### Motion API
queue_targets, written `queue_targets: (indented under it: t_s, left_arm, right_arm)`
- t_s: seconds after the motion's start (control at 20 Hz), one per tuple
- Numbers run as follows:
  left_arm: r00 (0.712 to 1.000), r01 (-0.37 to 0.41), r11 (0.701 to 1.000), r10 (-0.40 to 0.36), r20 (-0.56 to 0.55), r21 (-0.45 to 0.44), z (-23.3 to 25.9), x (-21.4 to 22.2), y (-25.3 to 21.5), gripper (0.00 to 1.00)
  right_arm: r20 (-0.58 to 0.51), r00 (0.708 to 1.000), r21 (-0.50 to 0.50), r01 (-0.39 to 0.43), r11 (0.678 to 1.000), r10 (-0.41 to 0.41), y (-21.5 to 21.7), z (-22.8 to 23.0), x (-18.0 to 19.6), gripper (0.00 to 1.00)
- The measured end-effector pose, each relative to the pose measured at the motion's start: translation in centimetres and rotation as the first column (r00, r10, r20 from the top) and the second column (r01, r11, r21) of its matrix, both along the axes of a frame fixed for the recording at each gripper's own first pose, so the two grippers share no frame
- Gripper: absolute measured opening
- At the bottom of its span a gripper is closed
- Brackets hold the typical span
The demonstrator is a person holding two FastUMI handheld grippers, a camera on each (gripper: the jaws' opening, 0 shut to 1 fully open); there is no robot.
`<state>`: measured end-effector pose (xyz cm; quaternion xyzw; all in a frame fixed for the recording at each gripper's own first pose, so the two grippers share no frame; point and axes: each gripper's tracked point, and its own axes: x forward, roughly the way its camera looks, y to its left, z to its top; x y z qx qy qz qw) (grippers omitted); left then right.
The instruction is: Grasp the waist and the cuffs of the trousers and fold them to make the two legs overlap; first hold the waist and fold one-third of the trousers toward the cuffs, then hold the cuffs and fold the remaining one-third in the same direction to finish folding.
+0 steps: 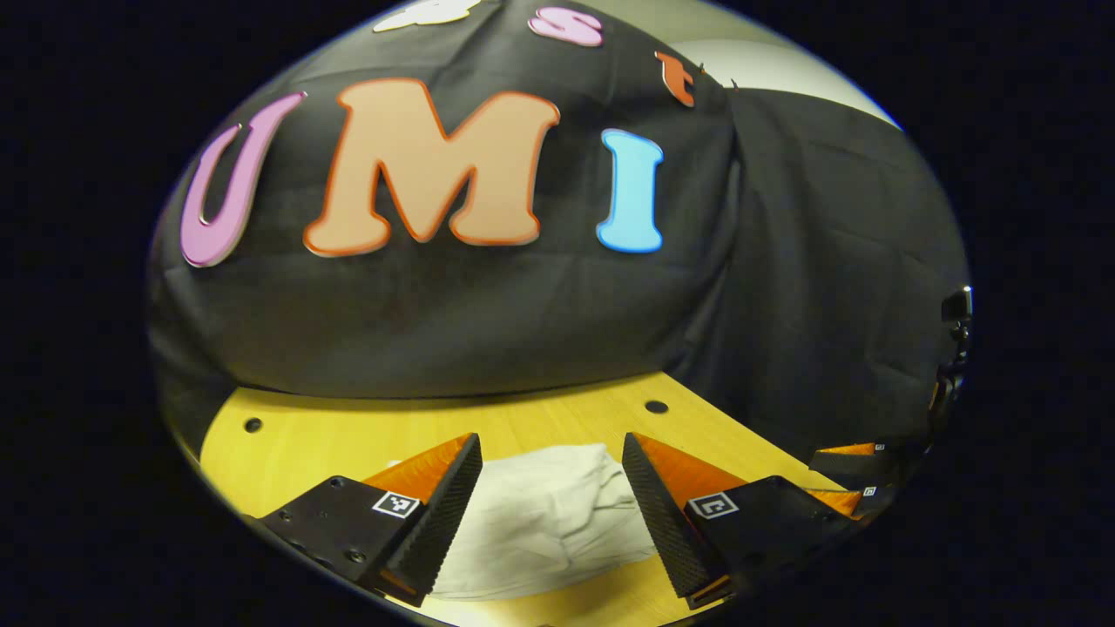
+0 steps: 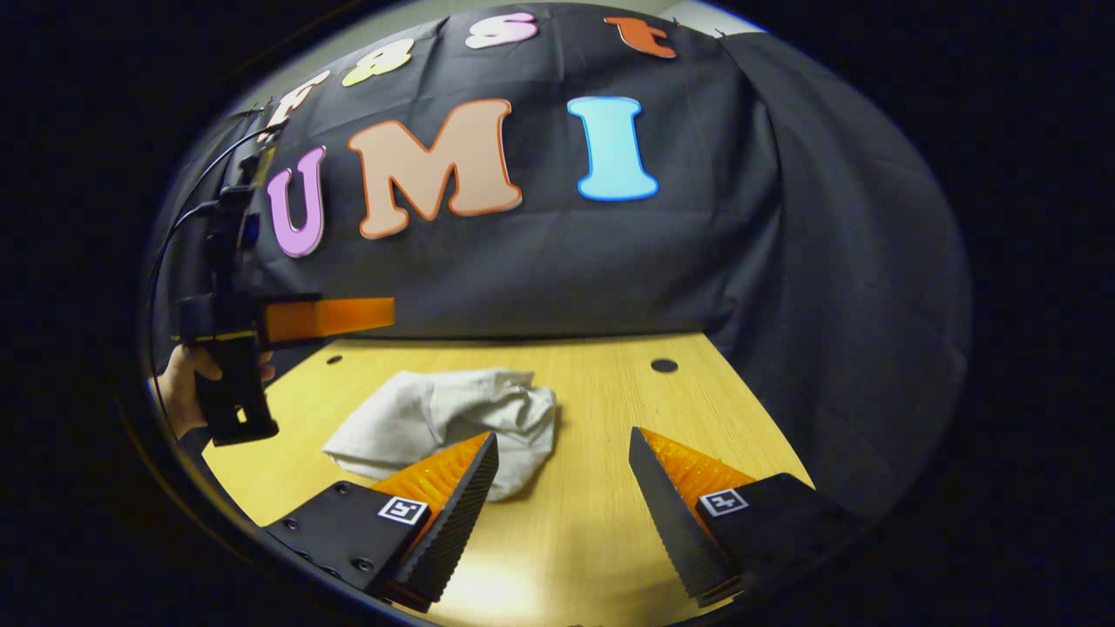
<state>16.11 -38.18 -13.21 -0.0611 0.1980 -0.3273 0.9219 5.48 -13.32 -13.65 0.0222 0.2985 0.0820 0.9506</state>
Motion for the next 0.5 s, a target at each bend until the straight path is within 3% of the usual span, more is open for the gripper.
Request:
queue_targets:
  t_s: [0.05, 0.2, 0.3, 0.35, 0.5]
  left_arm:
    - [0.999, -0.029, 1.0, 0.029, 0.03, 0.009, 1.1, 0.2, 2.3, 0.95]
    - [0.983, -0.137, 0.99, 0.132, 0.127, 0.038, 4.4, 1.0, 9.3, 0.95]
    - [0.96, -0.215, 0.976, 0.203, 0.191, 0.043, 6.9, 1.5, 13.6, 0.93]
    - [0.947, -0.251, 0.967, 0.235, 0.217, 0.047, 7.6, 1.3, 15.4, 0.97]
    - [0.903, -0.352, 0.935, 0.328, 0.277, 0.042, 8.5, 0.3, 20.9, 0.95]
  right_arm:
    - [0.04, 0.999, -0.007, -0.018, 1.0, 0.019, 1.0, 1.6, 0.7, 0.97]
    - [0.178, 0.981, -0.016, -0.077, 0.997, 0.078, 5.1, 7.8, 2.8, 0.97]
    - [0.257, 0.962, -0.018, -0.092, 0.996, 0.093, 7.4, 11.7, 3.2, 0.97]
    - [0.297, 0.951, -0.005, -0.091, 0.996, 0.088, 8.6, 13.6, 3.0, 0.94]
    - [0.393, 0.917, 0.061, -0.094, 0.994, 0.063, 11.9, 17.3, 2.8, 0.96]
